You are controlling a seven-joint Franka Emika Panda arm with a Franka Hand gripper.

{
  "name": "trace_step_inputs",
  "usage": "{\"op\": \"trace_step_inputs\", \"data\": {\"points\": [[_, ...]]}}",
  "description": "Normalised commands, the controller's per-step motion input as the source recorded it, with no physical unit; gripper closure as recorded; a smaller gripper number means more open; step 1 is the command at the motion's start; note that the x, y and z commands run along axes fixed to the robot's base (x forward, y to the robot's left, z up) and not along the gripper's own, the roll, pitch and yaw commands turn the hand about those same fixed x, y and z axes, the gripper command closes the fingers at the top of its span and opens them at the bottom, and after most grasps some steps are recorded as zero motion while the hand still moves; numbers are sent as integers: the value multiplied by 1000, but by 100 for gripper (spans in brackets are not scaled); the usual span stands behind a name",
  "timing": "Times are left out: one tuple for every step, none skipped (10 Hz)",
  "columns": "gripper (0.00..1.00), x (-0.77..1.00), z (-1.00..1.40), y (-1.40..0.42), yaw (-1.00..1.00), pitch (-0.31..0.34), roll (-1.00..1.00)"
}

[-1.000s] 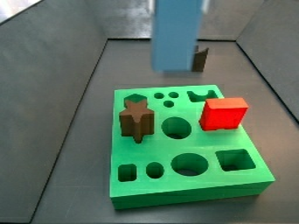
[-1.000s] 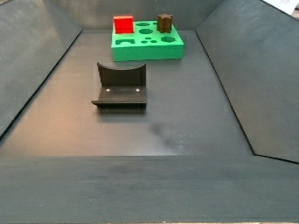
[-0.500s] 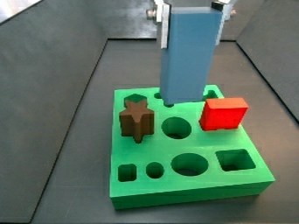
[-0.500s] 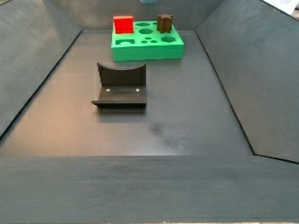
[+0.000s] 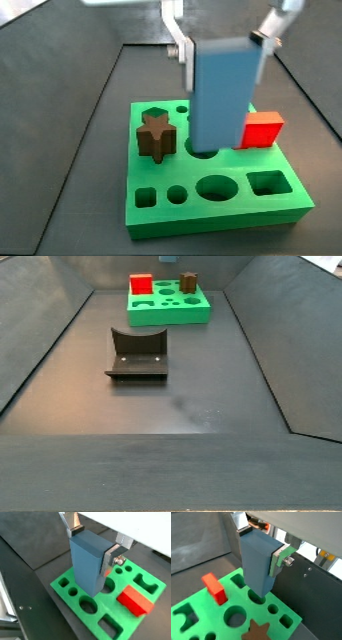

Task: Pick up the rectangle object. Move up. Place the rectangle object on the fixture. Regrasp the rectangle object. Move to above the board. Insert the rectangle object.
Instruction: Insert the rectangle object.

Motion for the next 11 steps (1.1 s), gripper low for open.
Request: {"op": "trace_step_inputs", "data": {"points": [[100,600,-151,-437,-26,-123,359],[100,783,-151,-220,217,-54,134],[100,723,-186,-163,191,-99,171],[100,749,-137,0,266,-76,89],[100,740,-129,0,371,-27,30],[100,774,-120,0,383,0,17],[100,749,-229,0,349,-7,33],[100,694,-297,0,334,-40,50],[100,680,-437,0,277,-70,30],[100,680,-474,0,229,-106,27],[100,700,-480,-46,183,-114,46]]}}
